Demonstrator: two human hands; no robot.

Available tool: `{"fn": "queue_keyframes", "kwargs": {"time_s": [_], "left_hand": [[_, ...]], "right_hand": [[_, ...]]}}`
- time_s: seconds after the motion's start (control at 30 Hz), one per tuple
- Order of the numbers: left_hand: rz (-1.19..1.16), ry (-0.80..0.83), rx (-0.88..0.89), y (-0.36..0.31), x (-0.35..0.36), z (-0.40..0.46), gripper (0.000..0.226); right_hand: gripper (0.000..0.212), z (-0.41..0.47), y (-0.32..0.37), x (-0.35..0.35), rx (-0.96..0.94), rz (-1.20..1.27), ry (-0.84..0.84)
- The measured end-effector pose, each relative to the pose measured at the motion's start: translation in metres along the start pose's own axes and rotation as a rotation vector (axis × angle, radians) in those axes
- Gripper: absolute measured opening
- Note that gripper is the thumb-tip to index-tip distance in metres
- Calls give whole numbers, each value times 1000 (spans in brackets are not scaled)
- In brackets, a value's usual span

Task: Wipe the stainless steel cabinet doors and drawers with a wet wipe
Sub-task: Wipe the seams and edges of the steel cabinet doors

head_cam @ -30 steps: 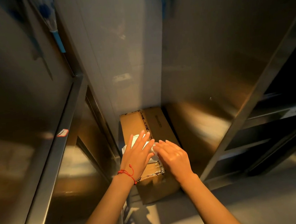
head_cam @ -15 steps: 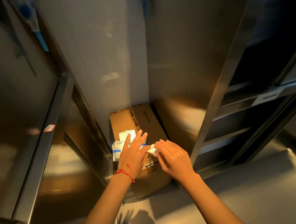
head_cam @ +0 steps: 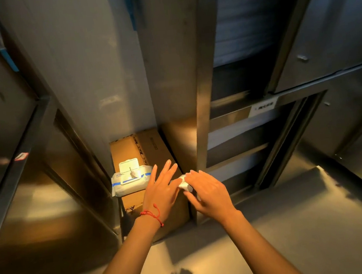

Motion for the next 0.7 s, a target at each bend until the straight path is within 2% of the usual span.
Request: {"fn": "queue_keyframes", "kwargs": {"time_s": [0.13,0.53,0.6,0.67,0.7], "left_hand": [[-2,-71,54,-45,-13,1,51],[-146,-216,189,-180,-36,14,41],[-160,-234,217,-202,-40,19,40],[-194,-260,252,-225,-45,23,39],[-215,-271,272,-237,-48,25,38]], "right_hand": [[38,-33,-13,-32,-24,-57,-100],[35,-121,-63,-130,10,-200,-236],[29,-137,-74,-148,29,-239,-248],[13,-154,-83,-164,37,-285,-261],[16,-161,-86,-173,47,-304,-270]]}}
Point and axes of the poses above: each hand's wrist, its own z-axis towards the middle knuckle, its own x-axis out of the palm, y = z × x, the point moved 10 cm from there along z, towards the middle knuckle, and after that the axes turned 4 degrees about z, right-handed, at the moved point
